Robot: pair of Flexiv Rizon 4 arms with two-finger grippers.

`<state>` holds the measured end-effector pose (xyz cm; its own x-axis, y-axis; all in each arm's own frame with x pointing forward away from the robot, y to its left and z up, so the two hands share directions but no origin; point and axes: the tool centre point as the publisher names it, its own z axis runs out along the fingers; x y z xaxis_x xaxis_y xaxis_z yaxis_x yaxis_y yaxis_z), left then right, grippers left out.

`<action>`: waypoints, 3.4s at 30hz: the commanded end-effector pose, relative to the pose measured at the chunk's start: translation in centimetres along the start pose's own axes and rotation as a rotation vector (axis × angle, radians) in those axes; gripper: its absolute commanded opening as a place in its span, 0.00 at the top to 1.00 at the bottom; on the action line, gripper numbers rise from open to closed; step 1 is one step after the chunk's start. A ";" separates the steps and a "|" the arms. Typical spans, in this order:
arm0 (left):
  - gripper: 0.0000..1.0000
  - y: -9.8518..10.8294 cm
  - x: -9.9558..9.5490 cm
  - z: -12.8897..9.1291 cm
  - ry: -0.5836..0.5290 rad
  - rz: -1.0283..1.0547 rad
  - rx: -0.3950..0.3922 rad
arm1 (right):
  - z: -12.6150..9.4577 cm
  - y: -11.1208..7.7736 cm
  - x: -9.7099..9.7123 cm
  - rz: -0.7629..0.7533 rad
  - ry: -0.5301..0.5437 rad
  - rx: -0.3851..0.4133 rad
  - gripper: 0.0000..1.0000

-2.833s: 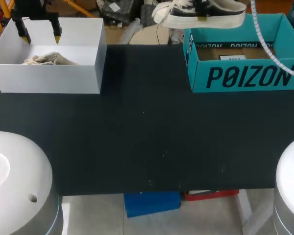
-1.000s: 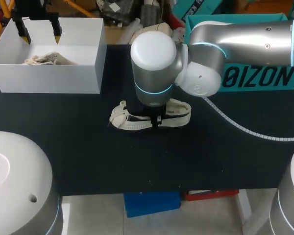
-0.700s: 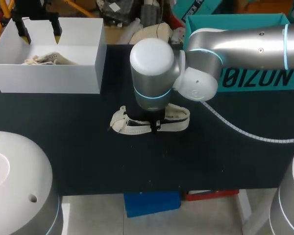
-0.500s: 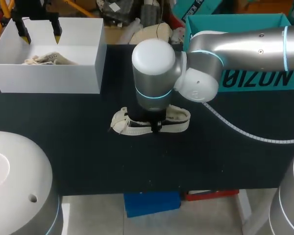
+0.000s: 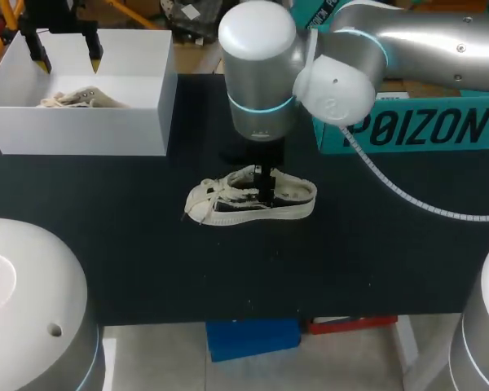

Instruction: Take the shoe out of the shoebox, open the shoe tongue, remove and reinsert the insole, then place the shoe into the shoebox

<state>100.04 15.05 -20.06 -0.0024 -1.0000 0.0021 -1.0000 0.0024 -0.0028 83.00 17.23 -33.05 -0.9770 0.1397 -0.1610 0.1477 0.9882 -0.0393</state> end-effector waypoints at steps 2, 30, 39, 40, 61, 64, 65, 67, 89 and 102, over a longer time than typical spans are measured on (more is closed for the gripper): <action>0.00 0.0 0.0 0.0 0.000 0.000 -0.001 | -5.1 -3.1 0.1 -0.093 -0.007 -0.280 0.00; 0.00 0.0 0.0 0.0 0.000 0.000 -0.001 | -6.3 -4.4 0.3 -0.247 0.111 -0.507 0.00; 0.00 0.0 0.0 0.0 0.000 0.000 -0.001 | -6.3 -4.4 0.3 -0.247 0.111 -0.507 0.00; 0.00 0.0 0.0 0.0 0.000 0.000 -0.001 | -6.3 -4.4 0.3 -0.247 0.111 -0.507 0.00; 0.00 0.0 0.0 0.0 0.000 0.000 -0.001 | -6.3 -4.4 0.3 -0.247 0.111 -0.507 0.00; 0.00 0.0 0.0 0.0 0.000 0.000 -0.001 | -6.3 -4.4 0.3 -0.247 0.111 -0.507 0.00; 0.00 0.0 0.0 0.0 0.000 0.000 -0.001 | -6.3 -4.4 0.3 -0.247 0.111 -0.507 0.00; 0.00 0.0 0.0 0.0 0.000 0.000 -0.001 | -6.3 -4.4 0.3 -0.247 0.111 -0.507 0.00; 0.00 0.0 0.0 0.0 0.000 0.000 -0.001 | -5.6 -4.0 -1.5 -0.227 0.087 -0.527 0.00; 0.00 0.0 0.0 0.0 0.000 0.000 -0.001 | -3.6 -3.4 -3.8 -0.269 0.067 -0.634 0.00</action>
<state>100.04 15.05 -20.06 -0.0024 -1.0000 0.0021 -1.0000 0.0024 -0.0028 85.12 13.67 -27.76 -0.9779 -0.1204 -0.1712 -0.1900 0.8537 0.4848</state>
